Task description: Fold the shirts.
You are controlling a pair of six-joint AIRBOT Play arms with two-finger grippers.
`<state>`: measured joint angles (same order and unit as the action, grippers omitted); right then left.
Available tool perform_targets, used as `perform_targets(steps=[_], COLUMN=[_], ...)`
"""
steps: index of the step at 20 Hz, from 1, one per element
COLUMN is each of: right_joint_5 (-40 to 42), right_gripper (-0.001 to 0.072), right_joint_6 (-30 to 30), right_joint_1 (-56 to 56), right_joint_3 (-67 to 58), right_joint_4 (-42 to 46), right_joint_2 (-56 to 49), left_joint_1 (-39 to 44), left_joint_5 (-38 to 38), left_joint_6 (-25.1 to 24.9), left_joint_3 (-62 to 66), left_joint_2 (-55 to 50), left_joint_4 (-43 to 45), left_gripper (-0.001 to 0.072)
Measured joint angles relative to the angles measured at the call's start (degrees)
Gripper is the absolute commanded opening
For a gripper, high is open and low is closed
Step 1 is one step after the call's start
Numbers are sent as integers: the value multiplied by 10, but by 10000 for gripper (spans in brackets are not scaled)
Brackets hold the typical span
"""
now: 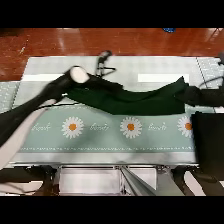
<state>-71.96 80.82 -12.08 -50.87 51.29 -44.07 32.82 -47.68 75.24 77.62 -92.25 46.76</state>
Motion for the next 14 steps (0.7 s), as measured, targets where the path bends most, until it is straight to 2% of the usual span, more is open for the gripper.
perform_targets(steps=[5, 10, 12, 14], right_joint_5=[-32, -35, -31, -31], right_gripper=[20, 20, 20, 20], right_joint_6=[40, 50, 52, 48], right_joint_1=[0, 0, 0, 4], right_joint_3=[30, 36, 37, 37], right_joint_4=[-11, -30, -37, -54], right_joint_2=[121, 144, 145, 140], left_joint_1=[88, 173, 174, 141], left_joint_5=[-117, -156, -166, -184], left_joint_6=[16, 23, 24, 24], left_joint_3=[122, 152, 156, 158], left_joint_2=[-142, -185, -185, -172], left_joint_4=[-17, -26, -22, -10], left_gripper=[25, 25, 25, 25])
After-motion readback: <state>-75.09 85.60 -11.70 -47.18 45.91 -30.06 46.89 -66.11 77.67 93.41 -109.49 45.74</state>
